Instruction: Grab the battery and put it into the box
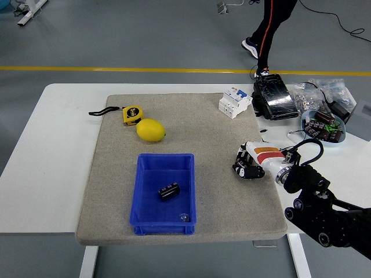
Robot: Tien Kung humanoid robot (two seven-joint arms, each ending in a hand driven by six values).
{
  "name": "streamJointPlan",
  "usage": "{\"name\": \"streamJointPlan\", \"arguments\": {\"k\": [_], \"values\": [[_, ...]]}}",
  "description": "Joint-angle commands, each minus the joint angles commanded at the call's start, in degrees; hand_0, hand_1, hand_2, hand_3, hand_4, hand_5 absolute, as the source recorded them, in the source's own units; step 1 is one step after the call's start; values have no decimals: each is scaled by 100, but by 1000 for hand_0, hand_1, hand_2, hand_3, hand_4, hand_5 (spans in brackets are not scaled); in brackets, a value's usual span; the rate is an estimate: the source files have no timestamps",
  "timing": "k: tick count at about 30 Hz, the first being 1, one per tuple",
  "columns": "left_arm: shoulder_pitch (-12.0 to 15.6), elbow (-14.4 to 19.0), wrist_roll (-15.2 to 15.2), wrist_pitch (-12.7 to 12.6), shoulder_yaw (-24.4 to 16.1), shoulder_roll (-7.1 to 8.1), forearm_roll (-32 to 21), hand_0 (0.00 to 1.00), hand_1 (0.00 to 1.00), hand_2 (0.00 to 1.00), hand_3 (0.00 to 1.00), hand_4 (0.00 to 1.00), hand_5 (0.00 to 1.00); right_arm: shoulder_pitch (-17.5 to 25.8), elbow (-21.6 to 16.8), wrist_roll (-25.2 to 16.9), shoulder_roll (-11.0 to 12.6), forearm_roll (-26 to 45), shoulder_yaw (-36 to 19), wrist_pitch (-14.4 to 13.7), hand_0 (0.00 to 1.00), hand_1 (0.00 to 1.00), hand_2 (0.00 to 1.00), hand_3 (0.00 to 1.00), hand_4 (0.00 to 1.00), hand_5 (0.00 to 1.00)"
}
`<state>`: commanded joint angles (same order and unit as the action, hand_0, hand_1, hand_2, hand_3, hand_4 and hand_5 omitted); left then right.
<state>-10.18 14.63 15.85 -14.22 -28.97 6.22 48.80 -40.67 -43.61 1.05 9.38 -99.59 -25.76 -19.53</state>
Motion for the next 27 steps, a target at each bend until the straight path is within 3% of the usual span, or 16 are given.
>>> {"name": "streamJointPlan", "arguments": {"k": [1,6,7,27], "values": [[-1,0,1,1,-1,0,2,563,590,627,585,635,606,-1,-2,-3,0,-6,2,-3,163,347,430,463,531,103],[-14,3,5,5,4,1,2,563,590,627,585,635,606,-3,-1,-14,-4,10,17,-20,163,347,430,463,531,103],[-16,4,3,5,11,3,-7,565,588,627,585,635,606,-3,1,-15,-3,16,20,-12,150,328,410,451,462,41],[-8,7,4,12,14,24,-21,563,587,626,585,636,605,-10,-227,-47,37,-7,-91,-7,154,313,404,439,433,67]]}}
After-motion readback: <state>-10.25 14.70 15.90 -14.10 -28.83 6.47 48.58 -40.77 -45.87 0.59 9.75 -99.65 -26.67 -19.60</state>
